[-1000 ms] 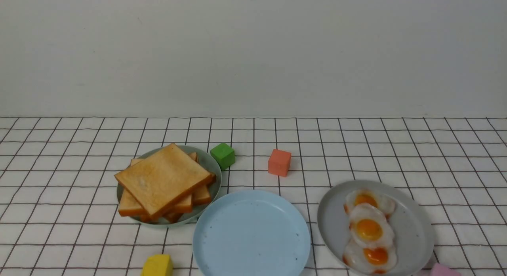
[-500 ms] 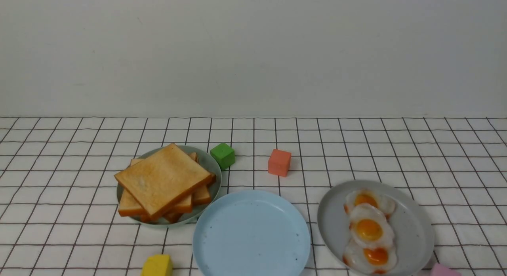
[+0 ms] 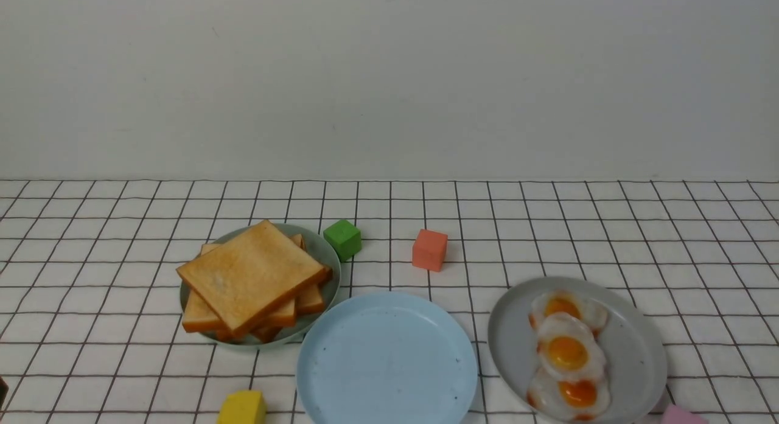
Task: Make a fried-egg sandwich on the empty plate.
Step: Use the left arm to grab a slice of bread
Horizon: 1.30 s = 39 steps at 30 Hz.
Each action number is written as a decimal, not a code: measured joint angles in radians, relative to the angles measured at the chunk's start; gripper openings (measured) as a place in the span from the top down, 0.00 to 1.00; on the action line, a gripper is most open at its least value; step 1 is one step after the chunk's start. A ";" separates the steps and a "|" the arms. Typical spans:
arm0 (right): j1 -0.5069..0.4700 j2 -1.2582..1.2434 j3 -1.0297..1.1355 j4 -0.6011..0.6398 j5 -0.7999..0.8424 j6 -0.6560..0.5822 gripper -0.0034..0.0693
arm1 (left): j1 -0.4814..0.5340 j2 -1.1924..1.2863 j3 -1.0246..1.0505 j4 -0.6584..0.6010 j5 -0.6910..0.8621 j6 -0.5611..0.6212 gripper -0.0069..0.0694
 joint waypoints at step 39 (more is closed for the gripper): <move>0.028 0.680 -0.732 0.427 0.998 0.009 0.62 | 0.001 0.936 -0.718 -0.215 0.535 -0.407 0.60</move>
